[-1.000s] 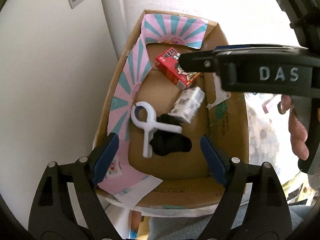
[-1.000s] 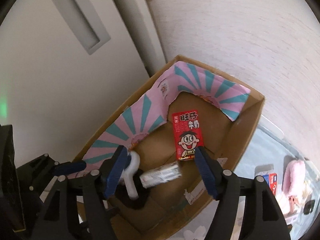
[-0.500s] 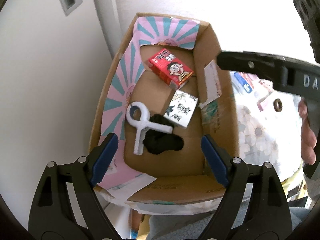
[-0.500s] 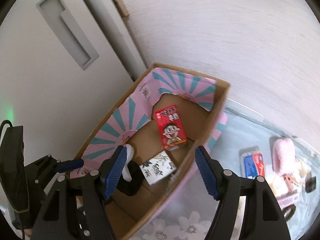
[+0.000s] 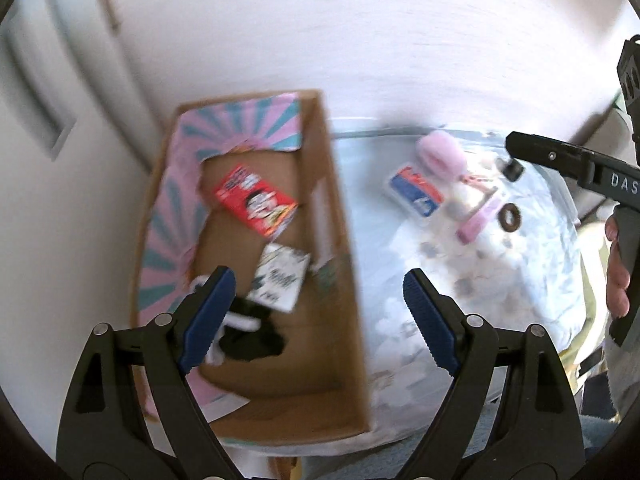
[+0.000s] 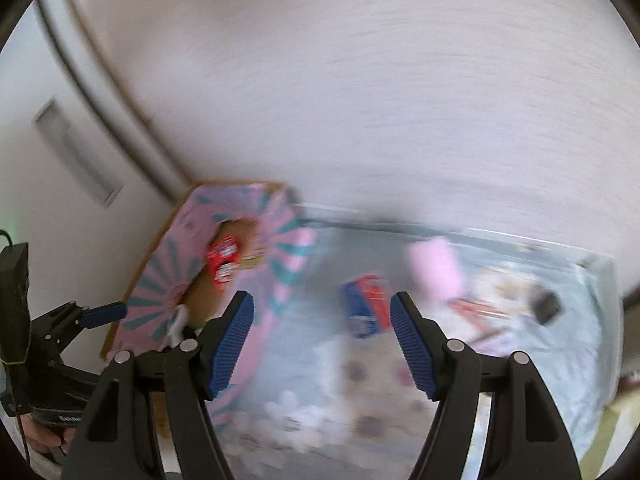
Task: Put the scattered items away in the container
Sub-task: 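Return both grippers to the tray toward the floss box and scrunchie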
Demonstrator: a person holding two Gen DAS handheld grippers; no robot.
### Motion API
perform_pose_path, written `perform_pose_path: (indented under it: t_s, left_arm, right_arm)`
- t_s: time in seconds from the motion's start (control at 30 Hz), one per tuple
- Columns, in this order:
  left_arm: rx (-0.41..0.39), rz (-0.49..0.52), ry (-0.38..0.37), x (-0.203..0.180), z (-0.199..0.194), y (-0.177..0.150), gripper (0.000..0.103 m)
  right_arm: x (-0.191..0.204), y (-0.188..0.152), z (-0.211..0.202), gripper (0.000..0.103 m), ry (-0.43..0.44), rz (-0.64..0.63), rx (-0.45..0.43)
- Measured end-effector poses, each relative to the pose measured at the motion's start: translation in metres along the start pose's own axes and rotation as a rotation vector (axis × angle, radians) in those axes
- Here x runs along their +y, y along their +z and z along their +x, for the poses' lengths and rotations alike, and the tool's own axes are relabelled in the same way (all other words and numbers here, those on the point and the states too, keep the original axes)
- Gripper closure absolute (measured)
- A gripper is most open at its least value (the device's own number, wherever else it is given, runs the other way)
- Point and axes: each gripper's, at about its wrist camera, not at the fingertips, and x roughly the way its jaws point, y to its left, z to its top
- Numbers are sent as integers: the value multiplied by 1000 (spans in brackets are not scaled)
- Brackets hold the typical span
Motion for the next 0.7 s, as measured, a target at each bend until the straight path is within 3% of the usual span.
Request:
perform_pose_path:
  t_s: [0.2,0.37,0.7]
  left_arm:
    - [5,83,-42,-47,9,18,16]
    - [46,99,-75,-82,33,33,15]
    - [126,-10,-64,-114,121,58,15]
  right_arm:
    - [-67,-12,-34,36,-93,113,-33]
    - [-98,-26,-49,36,-172,129,-32]
    - [-125,-65,-7,36,-208,81,78]
